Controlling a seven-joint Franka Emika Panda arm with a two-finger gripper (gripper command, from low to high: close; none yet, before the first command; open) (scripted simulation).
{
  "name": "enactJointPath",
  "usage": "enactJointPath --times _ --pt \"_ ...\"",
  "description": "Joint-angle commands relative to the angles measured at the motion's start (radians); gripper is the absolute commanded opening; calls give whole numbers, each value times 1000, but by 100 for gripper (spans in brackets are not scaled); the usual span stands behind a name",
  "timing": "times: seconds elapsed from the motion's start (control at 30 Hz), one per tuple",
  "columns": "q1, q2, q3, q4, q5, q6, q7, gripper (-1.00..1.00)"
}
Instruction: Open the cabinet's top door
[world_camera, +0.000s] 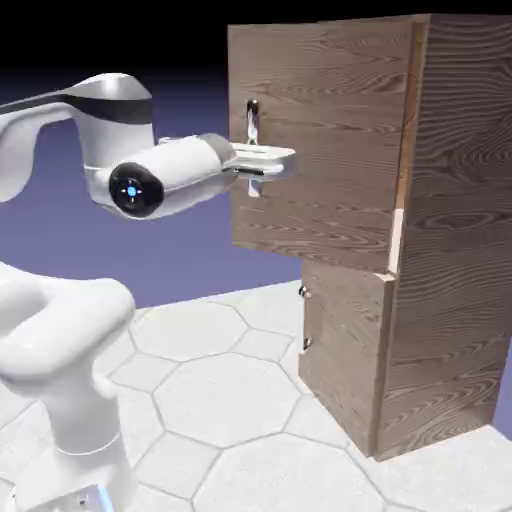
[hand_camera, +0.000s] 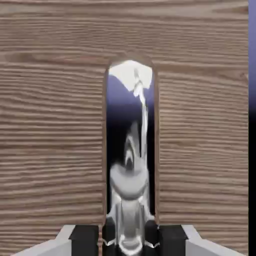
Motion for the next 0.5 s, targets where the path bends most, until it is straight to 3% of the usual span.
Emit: enactJointPath --times 0.0,0.47 --pt "4 29 -36 12 -34 -37 -17 -100" --pt "164 529 -447 341 -420 -535 -244 -100"
